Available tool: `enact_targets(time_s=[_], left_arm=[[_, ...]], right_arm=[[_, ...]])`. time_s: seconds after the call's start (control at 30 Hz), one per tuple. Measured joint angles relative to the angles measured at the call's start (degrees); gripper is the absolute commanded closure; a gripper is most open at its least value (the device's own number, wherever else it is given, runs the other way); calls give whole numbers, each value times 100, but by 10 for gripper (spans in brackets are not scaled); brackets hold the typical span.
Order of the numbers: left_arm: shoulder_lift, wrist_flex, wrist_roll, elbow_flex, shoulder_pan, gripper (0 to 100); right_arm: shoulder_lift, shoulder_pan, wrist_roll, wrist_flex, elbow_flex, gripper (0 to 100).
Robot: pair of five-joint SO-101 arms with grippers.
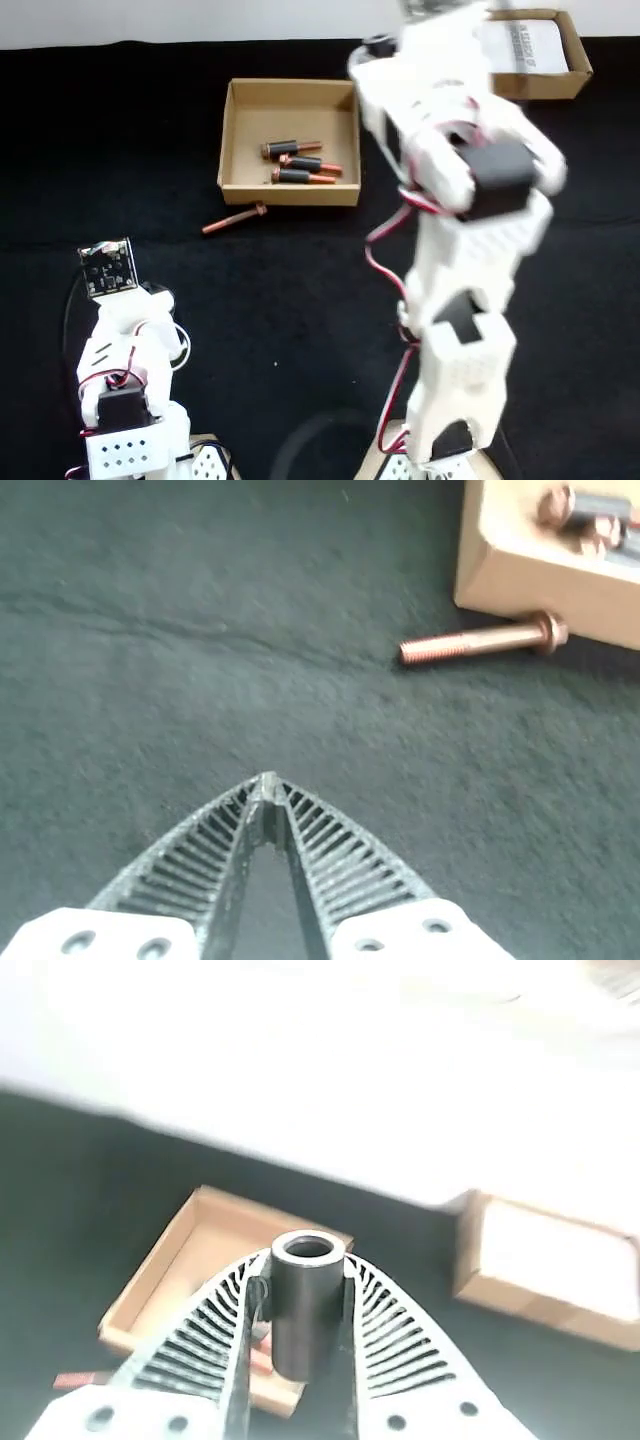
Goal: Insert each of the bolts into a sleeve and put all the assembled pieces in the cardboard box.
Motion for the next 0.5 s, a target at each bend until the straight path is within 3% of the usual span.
enact_targets(time_s=[0.27,0.5], left_arm=[[0,1064,-9,0,826,991],[0,1178,-9,0,879,991]], right_arm=[[-1451,1442,-18,0,185,991],[-3534,1952,-18,0,2655,991]])
